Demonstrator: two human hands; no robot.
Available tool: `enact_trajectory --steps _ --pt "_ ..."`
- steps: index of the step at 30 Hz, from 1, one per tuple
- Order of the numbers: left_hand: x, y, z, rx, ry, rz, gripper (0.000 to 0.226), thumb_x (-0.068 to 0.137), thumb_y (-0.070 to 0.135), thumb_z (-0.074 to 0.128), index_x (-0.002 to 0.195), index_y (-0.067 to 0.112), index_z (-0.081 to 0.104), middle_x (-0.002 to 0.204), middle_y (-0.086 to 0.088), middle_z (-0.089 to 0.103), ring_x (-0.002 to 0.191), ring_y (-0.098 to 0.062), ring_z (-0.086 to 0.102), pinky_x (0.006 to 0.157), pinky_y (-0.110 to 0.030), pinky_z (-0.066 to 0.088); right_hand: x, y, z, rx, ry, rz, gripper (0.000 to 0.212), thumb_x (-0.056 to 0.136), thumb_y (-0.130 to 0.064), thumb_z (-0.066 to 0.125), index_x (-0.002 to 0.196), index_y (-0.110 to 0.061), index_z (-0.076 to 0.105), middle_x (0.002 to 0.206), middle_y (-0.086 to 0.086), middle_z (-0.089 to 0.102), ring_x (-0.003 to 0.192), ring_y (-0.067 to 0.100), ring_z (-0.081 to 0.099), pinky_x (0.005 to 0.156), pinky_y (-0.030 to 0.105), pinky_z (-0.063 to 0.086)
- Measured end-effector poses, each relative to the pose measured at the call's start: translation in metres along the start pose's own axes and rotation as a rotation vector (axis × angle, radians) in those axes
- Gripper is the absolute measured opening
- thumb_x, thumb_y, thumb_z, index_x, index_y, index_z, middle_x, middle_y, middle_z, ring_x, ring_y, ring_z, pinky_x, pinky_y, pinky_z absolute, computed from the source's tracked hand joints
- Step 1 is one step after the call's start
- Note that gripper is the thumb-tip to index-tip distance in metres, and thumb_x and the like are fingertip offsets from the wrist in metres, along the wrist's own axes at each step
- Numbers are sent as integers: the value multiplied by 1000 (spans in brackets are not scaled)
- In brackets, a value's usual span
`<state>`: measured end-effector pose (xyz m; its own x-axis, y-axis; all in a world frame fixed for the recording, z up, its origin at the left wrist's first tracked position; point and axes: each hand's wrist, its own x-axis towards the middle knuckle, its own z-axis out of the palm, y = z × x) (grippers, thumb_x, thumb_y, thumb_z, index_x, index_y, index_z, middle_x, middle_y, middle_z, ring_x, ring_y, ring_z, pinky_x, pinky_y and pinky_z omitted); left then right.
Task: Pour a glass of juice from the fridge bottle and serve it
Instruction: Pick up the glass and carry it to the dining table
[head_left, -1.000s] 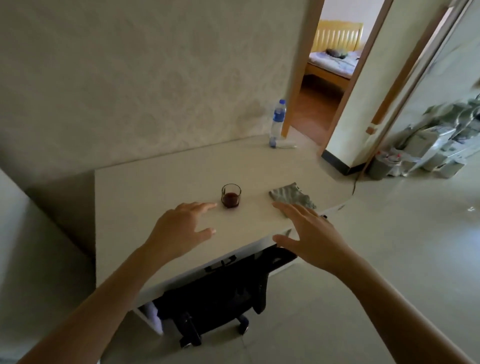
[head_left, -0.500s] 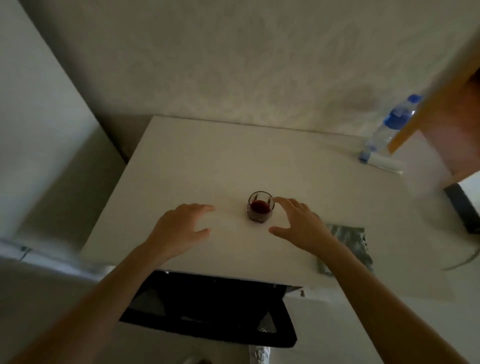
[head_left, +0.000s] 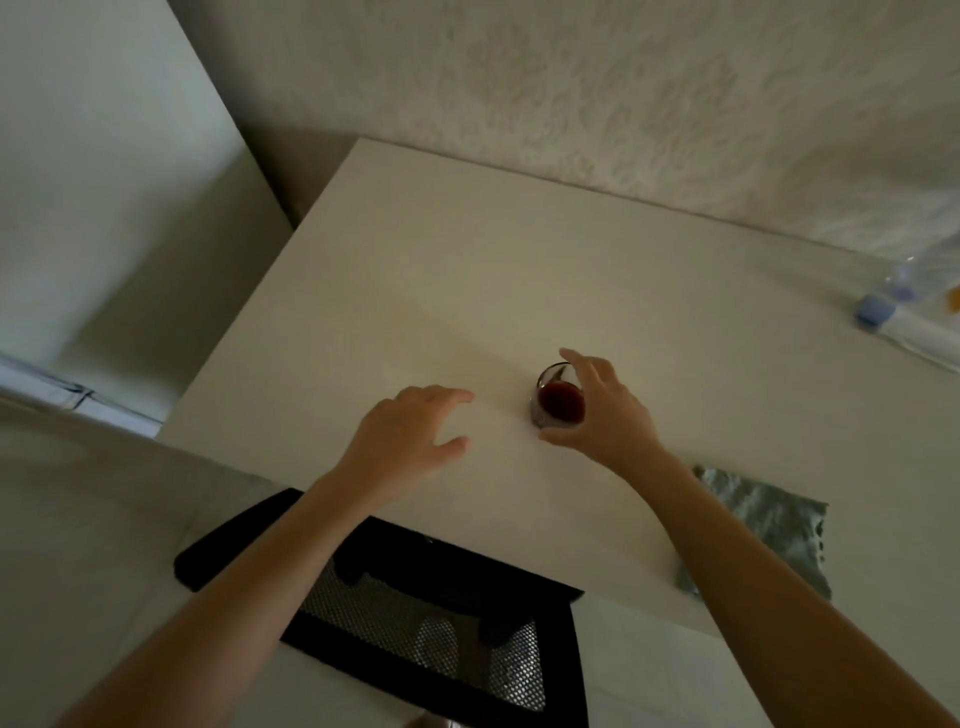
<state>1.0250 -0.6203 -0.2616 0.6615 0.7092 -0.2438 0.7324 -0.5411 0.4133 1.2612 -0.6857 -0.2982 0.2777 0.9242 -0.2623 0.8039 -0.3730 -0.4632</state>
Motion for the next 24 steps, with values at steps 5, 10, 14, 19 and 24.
enact_trajectory --steps 5,10,14,19,24 --pt "-3 -11 3 -13 6 -5 52 92 43 52 141 29 40 143 9 46 131 -13 41 101 -35 36 13 -13 0 -106 -44 -13 74 66 -35 76 130 -31 39 129 5 42 105 32 54 84 40 49" --pt "-5 -16 -2 -22 18 -2 52 92 43 52 140 29 40 141 9 48 128 -14 43 99 -36 39 10 -20 -1 -96 -25 16 67 64 -33 76 122 -28 45 117 7 46 95 32 56 80 41 50" --pt "-6 -18 -12 -28 32 11 51 92 41 52 140 29 40 142 9 47 127 -14 45 100 -37 40 1 -30 -8 -77 -30 7 66 63 -31 77 121 -28 47 114 6 48 94 30 57 81 41 50" --pt "-12 -17 -28 -34 66 19 49 92 39 54 138 30 42 140 9 50 124 -14 48 98 -34 39 -13 -53 -25 -67 -8 -22 68 62 -33 78 122 -29 47 115 4 50 94 26 57 79 39 51" --pt "-27 -16 -52 -24 77 30 50 92 39 54 139 29 42 139 7 50 124 -15 49 99 -38 40 -30 -81 -54 -81 35 -69 71 59 -36 79 122 -31 46 115 2 51 95 24 57 80 35 49"
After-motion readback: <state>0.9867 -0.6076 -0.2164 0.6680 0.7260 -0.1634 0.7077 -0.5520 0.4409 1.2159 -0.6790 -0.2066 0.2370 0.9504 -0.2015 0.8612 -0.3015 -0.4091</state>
